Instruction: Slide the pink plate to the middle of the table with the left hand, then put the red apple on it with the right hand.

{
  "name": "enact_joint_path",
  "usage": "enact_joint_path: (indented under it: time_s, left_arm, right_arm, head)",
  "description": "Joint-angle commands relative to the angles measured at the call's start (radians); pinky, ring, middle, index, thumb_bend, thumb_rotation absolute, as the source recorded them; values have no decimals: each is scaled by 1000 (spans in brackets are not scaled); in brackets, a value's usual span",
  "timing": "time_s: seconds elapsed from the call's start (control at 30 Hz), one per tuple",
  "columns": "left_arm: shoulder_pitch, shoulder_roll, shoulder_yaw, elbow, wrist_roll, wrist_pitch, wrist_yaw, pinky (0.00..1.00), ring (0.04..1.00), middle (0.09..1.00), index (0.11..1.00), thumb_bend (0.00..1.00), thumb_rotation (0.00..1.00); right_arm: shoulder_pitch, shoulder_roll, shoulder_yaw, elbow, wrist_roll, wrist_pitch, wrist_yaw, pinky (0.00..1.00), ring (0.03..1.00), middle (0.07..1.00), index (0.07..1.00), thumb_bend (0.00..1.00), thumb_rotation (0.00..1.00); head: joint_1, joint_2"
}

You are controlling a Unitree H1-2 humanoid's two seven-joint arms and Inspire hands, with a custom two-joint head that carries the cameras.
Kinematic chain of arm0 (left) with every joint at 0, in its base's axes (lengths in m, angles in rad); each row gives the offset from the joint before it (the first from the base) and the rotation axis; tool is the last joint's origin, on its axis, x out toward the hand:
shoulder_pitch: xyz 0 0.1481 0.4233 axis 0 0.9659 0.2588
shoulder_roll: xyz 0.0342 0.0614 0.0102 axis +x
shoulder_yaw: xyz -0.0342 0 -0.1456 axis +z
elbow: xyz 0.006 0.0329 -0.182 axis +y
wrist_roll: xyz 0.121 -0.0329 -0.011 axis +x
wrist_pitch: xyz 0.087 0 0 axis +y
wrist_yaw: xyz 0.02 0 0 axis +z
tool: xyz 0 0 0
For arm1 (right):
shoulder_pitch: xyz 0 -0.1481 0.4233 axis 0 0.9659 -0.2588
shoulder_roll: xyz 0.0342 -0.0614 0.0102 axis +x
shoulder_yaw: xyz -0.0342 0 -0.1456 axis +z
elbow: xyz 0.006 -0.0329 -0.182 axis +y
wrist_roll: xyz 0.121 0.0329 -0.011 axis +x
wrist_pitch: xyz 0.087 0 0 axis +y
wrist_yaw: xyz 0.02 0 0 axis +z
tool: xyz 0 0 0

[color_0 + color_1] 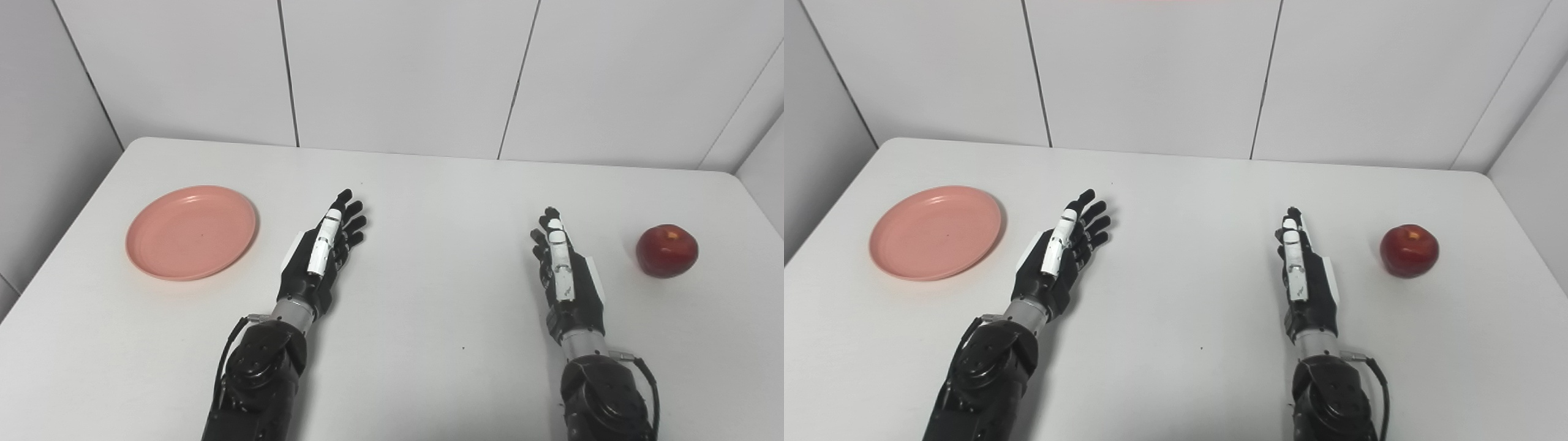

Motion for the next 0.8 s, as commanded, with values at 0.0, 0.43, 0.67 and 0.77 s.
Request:
enact_joint_path:
  time_s: [0.0, 0.43, 0.67, 0.77]
  left_arm:
    - [-23, -8, -1, -25, 2, -17, -8, 949, 938, 954, 947, 376, 1000]
    - [-22, -3, -5, -28, 2, -14, -12, 954, 943, 957, 950, 382, 1000]
    - [-22, -4, -7, -31, 5, -12, -10, 950, 940, 955, 951, 379, 1000]
    - [-21, -6, -7, -33, 5, -12, -8, 947, 939, 954, 948, 379, 1000]
  right_arm:
    - [-35, 0, 0, -28, -1, -34, 0, 1000, 957, 976, 973, 240, 1000]
    - [-32, -1, 1, -28, 6, -45, 6, 1000, 959, 976, 974, 249, 1000]
    - [-31, 0, 1, -32, 3, -42, 2, 1000, 960, 976, 973, 252, 1000]
    - [-31, -1, 1, -33, 3, -42, 3, 1000, 960, 975, 972, 254, 1000]
  head:
    - [1, 0]
    - [4, 4]
    - [6, 5]
    - [7, 5]
